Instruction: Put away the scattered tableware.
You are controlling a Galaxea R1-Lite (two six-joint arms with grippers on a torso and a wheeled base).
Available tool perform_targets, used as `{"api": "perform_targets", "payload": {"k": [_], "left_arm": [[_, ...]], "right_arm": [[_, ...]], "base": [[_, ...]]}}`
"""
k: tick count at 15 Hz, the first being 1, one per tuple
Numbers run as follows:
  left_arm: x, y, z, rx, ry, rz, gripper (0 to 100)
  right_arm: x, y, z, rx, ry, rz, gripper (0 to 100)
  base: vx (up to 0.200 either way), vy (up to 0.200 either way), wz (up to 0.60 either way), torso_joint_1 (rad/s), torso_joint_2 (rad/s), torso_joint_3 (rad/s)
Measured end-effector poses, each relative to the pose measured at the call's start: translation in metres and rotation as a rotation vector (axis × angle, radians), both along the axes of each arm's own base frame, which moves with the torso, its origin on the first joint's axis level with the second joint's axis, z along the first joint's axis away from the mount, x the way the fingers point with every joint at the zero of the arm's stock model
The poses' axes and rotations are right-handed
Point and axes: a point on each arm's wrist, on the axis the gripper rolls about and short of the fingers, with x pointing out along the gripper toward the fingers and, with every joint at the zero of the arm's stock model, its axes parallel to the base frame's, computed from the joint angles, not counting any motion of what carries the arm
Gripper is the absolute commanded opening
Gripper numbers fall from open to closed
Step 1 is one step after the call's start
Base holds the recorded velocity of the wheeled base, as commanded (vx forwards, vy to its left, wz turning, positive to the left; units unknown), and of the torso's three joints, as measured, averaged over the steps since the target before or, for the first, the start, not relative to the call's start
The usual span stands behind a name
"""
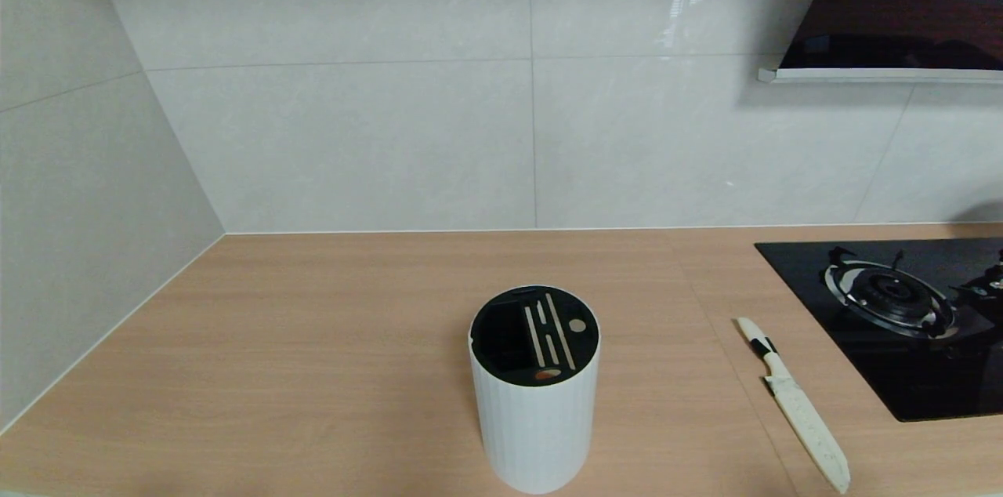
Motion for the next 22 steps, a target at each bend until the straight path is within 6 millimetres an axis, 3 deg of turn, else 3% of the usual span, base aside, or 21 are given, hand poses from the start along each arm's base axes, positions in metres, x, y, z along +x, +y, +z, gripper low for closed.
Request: {"api": "perform_targets", "payload": {"k": [2, 4, 9, 15, 22], "left_arm": [[0.0, 0.0, 0.0, 0.0, 0.0, 0.0, 100], [0.0, 0.0, 0.0, 0.0, -0.001, 0.0, 100], [0.0, 0.0, 0.0, 0.0, 0.0, 0.0, 100], [0.0, 0.0, 0.0, 0.0, 0.0, 0.0, 100], [0.0, 0.0, 0.0, 0.0, -0.001, 0.0, 100]], "right_arm": [[0.009, 0.0, 0.026, 0.002, 0.039, 0.02, 100], [0.031, 0.0, 0.039, -0.003, 0.17, 0.016, 100], [0.114, 0.003, 0.047, -0.027, 0.562, 0.01, 100], [0.205, 0.007, 0.012, -0.065, 0.883, 0.021, 100], [0.283, 0.012, -0.046, -0.101, 0.928, 0.022, 100]], "base": [[0.0, 0.0, 0.0, 0.0, 0.0, 0.0], [0.0, 0.0, 0.0, 0.0, 0.0, 0.0], [0.0, 0.0, 0.0, 0.0, 0.0, 0.0], [0.0, 0.0, 0.0, 0.0, 0.0, 0.0], [0.0, 0.0, 0.0, 0.0, 0.0, 0.0]]}}
